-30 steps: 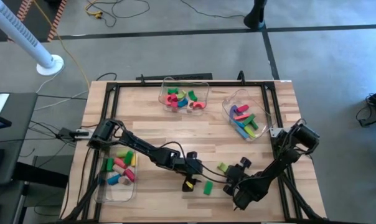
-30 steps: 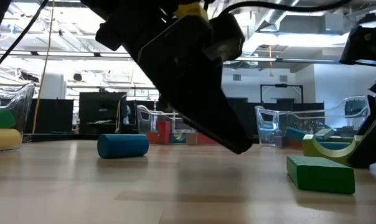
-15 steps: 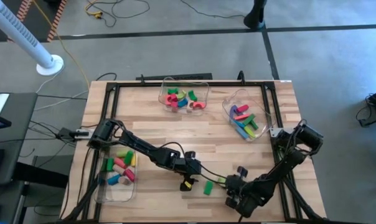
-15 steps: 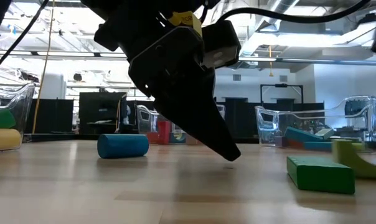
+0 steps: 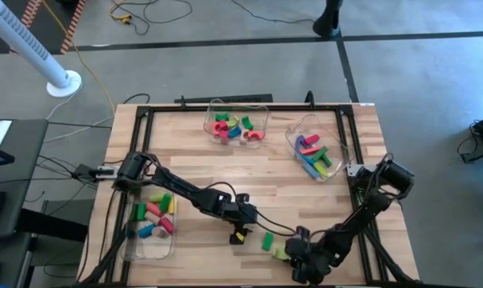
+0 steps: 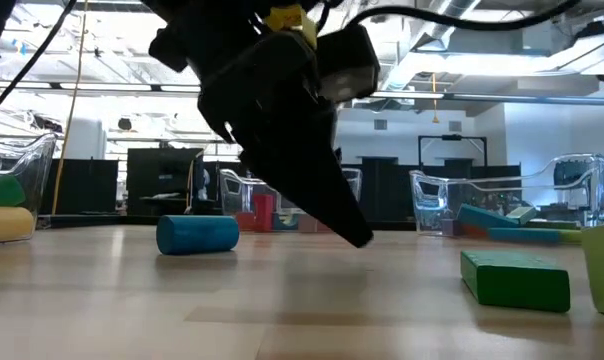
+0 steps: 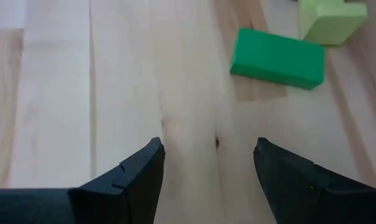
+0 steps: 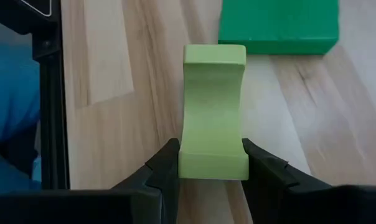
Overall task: Sort blocks by size
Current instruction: Put the light green arch block into the middle transparent bin
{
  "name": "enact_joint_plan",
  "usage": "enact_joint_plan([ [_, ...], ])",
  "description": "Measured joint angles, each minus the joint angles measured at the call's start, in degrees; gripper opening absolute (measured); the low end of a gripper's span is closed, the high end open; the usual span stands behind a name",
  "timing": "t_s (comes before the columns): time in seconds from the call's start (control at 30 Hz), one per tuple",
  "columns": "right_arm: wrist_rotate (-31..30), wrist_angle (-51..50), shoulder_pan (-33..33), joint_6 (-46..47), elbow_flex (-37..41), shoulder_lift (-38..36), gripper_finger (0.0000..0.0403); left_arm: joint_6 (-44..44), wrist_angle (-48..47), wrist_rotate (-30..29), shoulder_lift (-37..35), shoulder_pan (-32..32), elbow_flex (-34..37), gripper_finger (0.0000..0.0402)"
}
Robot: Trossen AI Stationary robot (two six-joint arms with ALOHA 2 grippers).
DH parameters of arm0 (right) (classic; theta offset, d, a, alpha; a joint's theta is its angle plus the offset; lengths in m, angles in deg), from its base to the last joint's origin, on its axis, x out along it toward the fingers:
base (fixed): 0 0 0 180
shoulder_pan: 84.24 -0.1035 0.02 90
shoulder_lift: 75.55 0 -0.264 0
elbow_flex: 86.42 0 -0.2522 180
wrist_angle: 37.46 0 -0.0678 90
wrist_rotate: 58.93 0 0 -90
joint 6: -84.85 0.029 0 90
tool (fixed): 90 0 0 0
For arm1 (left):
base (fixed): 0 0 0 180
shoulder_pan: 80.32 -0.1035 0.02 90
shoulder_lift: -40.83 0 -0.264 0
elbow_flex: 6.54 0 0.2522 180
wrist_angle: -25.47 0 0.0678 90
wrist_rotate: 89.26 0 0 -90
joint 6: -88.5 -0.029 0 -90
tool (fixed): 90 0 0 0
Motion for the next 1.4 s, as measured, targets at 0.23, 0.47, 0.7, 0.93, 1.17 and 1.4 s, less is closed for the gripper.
enact_joint_plan([
  [0.23,1.2,-0.8,5.5,-8.4,-0.1,-0.1,0.0160,-1.9,-3.4,-0.6,-4.5,0.0,0.0,0.0237],
  [0.47,-1.2,-0.4,12.5,-18.6,0.0,0.1,0.0160,-2.2,-5.4,-0.6,-9.1,0.0,0.0,0.0237],
  [0.7,-1.6,-0.2,17.2,-25.9,0.1,0.2,0.0160,-3.0,-7.4,-2.7,-10.6,0.0,0.0,0.0237],
  [0.93,-1.7,0.4,17.9,-29.7,-1.1,0.3,0.0160,-3.9,-10.2,-3.1,-10.6,-0.1,0.0,0.0237],
  [1.17,-1.6,-1.5,17.8,-30.0,-3.6,-0.3,0.0160,-5.5,-8.9,-2.1,-10.8,0.6,0.0,0.0237],
  [1.4,-5.1,-3.8,17.2,-31.3,-5.0,-4.5,0.0160,-7.5,-9.8,-1.8,-13.0,2.0,0.0,0.0237],
])
